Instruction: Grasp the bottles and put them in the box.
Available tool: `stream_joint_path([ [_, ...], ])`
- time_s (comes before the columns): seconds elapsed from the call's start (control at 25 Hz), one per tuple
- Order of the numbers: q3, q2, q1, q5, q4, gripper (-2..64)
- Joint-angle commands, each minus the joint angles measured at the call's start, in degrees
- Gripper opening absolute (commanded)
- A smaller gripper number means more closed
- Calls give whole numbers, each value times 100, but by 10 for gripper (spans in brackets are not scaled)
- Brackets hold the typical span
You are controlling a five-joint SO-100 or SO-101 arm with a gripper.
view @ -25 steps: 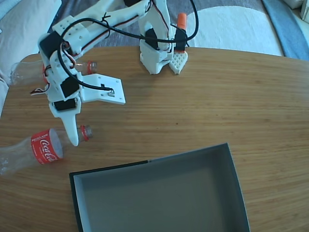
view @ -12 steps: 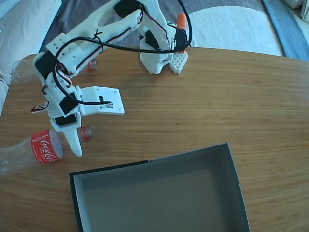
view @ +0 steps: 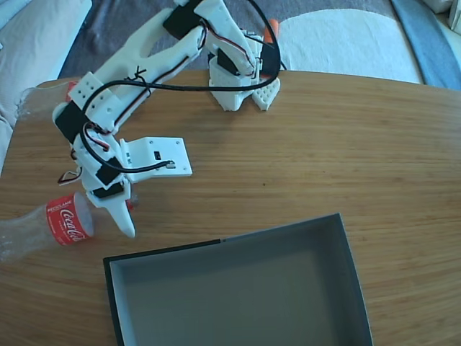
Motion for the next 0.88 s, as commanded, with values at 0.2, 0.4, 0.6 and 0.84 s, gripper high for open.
stream_joint_path([
  [0.2, -70, 70, 79, 18, -492, 497],
  [0.4, -97, -202, 70, 9, -519, 497],
  [0.6, -97, -343, 97, 9, -519, 497],
  [0.84, -97, -352, 149, -35, -519, 496],
])
